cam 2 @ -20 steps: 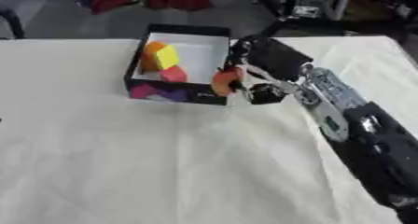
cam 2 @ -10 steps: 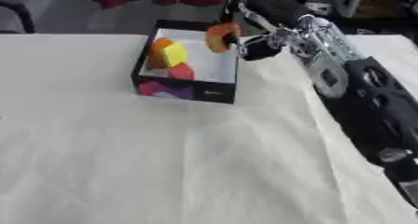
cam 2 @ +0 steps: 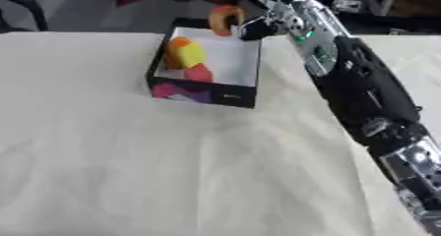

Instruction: Pick up objects on the table and place them in the box.

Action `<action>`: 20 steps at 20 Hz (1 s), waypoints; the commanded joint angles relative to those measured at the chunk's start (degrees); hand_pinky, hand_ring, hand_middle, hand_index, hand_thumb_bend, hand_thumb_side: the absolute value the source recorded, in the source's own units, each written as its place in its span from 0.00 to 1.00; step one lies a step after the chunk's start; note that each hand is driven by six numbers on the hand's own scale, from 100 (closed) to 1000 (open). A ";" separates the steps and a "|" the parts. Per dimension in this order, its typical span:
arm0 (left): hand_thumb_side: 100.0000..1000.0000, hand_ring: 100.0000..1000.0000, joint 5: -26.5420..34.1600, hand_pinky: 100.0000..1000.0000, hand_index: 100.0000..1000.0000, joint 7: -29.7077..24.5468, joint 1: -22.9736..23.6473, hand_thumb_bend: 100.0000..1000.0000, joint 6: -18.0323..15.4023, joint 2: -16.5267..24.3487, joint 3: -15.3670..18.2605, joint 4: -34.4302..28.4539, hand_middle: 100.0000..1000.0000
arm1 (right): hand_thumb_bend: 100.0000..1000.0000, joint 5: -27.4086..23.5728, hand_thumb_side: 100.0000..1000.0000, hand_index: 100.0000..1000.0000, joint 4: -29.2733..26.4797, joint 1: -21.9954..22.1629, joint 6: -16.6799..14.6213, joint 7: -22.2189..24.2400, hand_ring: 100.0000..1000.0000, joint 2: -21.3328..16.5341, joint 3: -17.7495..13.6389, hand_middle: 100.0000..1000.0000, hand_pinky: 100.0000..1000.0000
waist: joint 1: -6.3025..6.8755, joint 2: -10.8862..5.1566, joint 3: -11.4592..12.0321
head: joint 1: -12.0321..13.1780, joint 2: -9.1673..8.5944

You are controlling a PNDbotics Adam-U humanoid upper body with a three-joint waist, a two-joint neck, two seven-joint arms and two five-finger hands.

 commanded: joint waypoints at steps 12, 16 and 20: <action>0.94 0.52 0.68 0.62 0.74 -0.97 -2.38 0.24 -0.15 -0.60 -0.78 -0.87 0.54 | 0.00 11.90 0.63 0.81 16.95 -2.76 -2.47 -7.20 0.78 2.17 -3.51 0.64 0.83 | 0.79 0.40 1.76 | -1.73 -0.09; 0.94 0.52 0.67 0.62 0.74 -0.96 -2.29 0.24 -0.14 -0.56 -0.75 -0.88 0.54 | 0.00 13.78 0.78 0.89 16.99 -2.59 -3.64 -7.30 0.80 2.26 -3.67 0.69 0.84 | 0.81 0.36 1.43 | -1.65 -0.09; 0.94 0.52 0.61 0.62 0.74 -0.81 -1.90 0.24 -0.12 -0.36 -0.58 -0.88 0.54 | 0.00 12.80 0.79 0.91 14.68 -2.12 -5.11 -6.99 0.80 1.89 -3.36 0.70 0.85 | 0.75 0.11 0.88 | -1.25 -0.09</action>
